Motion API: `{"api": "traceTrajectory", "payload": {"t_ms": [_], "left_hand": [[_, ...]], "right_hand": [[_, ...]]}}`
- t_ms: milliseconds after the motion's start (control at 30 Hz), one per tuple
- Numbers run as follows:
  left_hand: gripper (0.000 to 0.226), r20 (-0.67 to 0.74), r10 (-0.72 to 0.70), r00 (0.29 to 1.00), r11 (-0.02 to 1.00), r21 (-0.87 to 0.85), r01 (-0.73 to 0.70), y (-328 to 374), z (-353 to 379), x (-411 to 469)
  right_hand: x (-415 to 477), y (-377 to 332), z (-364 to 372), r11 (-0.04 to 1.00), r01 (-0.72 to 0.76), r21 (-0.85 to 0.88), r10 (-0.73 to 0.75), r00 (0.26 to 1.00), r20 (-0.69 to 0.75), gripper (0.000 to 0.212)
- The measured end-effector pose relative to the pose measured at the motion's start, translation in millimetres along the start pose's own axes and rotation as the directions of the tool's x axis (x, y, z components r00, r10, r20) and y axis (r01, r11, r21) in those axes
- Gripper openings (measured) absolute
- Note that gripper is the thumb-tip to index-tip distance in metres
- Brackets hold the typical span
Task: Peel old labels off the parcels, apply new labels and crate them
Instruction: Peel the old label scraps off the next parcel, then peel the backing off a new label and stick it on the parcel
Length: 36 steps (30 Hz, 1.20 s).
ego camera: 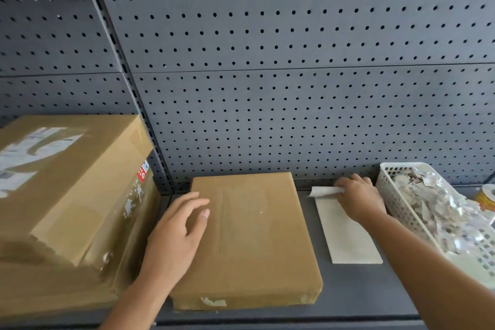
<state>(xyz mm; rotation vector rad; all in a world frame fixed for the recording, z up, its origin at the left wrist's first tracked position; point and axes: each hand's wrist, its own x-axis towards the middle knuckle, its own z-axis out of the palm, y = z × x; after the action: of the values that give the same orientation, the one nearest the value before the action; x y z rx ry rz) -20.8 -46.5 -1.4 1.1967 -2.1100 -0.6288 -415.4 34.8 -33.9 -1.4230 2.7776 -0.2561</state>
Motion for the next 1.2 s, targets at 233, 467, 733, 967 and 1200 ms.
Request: {"api": "traceTrajectory", "payload": {"t_ms": [233,467,733,967,1200], "left_hand": [[0.030,0.068,-0.006,0.998,0.963,-0.270,0.025,55,4,0],[0.055,0.501,-0.066,0.863,0.705,-0.589,0.396,131,37,2],[0.086,0.815,0.019,0.579,0.286,-0.559,0.778,182,63,-2],[0.033,0.782,-0.045,0.622,0.281,-0.587,0.759,179,84,-9],[0.014,0.647,-0.033,0.762,0.500,-0.650,0.573,178,93,-23]], "right_hand": [[-28,-8,-36,0.956,0.086,0.280,0.014,0.941,-0.338,0.021],[-89,-18,-100,0.883,0.245,0.399,-0.004,0.856,-0.516,0.026],[-146,-8,-119,0.867,0.427,0.256,-0.189,0.758,-0.624,0.025],[-190,13,-114,0.856,0.466,0.225,-0.309,0.809,-0.500,0.034],[-225,29,-121,0.861,0.418,0.290,-0.437,0.900,0.000,0.055]]}}
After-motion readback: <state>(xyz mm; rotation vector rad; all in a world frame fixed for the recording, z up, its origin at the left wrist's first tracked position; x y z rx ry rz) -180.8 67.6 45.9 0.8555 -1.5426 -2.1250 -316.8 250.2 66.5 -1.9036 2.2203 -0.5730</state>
